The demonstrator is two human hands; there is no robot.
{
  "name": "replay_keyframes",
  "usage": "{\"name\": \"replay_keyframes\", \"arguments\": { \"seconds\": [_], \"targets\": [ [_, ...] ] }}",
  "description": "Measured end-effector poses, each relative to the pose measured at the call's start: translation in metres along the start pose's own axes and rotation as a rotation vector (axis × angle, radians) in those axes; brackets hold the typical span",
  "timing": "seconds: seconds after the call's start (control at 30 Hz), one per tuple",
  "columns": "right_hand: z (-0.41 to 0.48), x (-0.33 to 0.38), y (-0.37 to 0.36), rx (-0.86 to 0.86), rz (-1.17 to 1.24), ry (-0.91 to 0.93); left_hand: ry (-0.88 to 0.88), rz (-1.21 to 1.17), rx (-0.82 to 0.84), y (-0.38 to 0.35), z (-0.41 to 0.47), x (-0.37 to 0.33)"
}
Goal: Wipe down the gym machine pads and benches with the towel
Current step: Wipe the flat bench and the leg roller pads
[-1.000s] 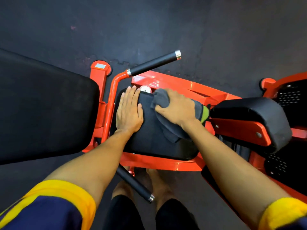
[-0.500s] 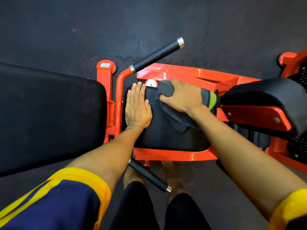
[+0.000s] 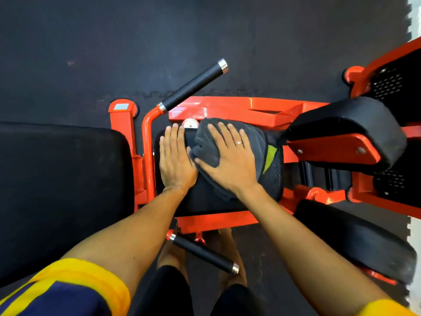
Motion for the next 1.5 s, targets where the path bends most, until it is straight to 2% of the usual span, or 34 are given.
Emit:
{"name": "replay_keyframes", "arguments": {
  "seconds": [0.07,0.13,0.3,0.4,0.5,0.67,0.8,0.87,0.97,1.03,1.1,1.27,1.33,1.4,1.5],
  "targets": [
    [-0.008,-0.025,0.005,-0.027,-0.025,-0.033,0.009,0.008,-0.004,0.001,0.002,-0.003],
    [0.002,-0.039,0.009,-0.063,-0.047,-0.162,-0.003,0.008,-0.009,0.001,0.000,-0.004],
    [0.041,-0.018,0.004,-0.050,-0.032,-0.418,-0.013,0.017,-0.025,0.000,0.000,-0.002],
    [-0.007,-0.004,-0.004,-0.098,0.001,-0.297,-0.031,-0.039,-0.004,0.001,-0.001,-0.002],
    [-0.059,-0.012,-0.010,-0.073,-0.023,-0.182,-0.063,-0.117,0.000,0.005,0.001,0.002],
    [-0.026,-0.038,0.003,-0.075,0.023,-0.322,-0.205,-0.288,0.060,0.009,0.010,-0.019],
    [0.028,-0.041,0.009,-0.051,0.103,-0.496,-0.228,-0.343,0.128,0.002,0.021,-0.037],
    [0.021,-0.039,0.008,-0.059,0.103,-0.430,-0.225,-0.356,0.150,0.000,0.022,-0.040],
    [-0.033,-0.034,0.003,-0.012,0.123,-0.246,-0.220,-0.341,0.138,-0.001,0.023,-0.043],
    [-0.064,-0.038,0.002,0.010,0.092,-0.195,-0.239,-0.312,0.131,-0.002,0.022,-0.046],
    [-0.069,-0.044,0.001,-0.016,0.068,-0.222,-0.268,-0.271,0.132,-0.004,0.020,-0.047],
    [-0.007,-0.052,0.010,-0.132,0.145,-0.479,-0.334,-0.106,0.144,-0.013,0.018,-0.045],
    [0.023,-0.058,0.017,-0.054,0.105,-0.534,-0.327,-0.091,0.158,-0.014,0.016,-0.046],
    [0.049,-0.062,0.025,0.104,0.043,-0.541,-0.330,-0.076,0.162,-0.014,0.017,-0.046],
    [0.065,-0.066,0.029,0.269,-0.049,-0.380,-0.331,-0.062,0.173,-0.015,0.018,-0.047]
  ]
}}
Point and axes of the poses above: each hand's wrist, its own z-axis towards the middle knuckle, its own y-axis out of the back of the hand, x = y × z, the point moved 4 cm from there along z, towards the middle knuckle, and after that the axes turned 5 degrees about -z, right-handed, at the moved point
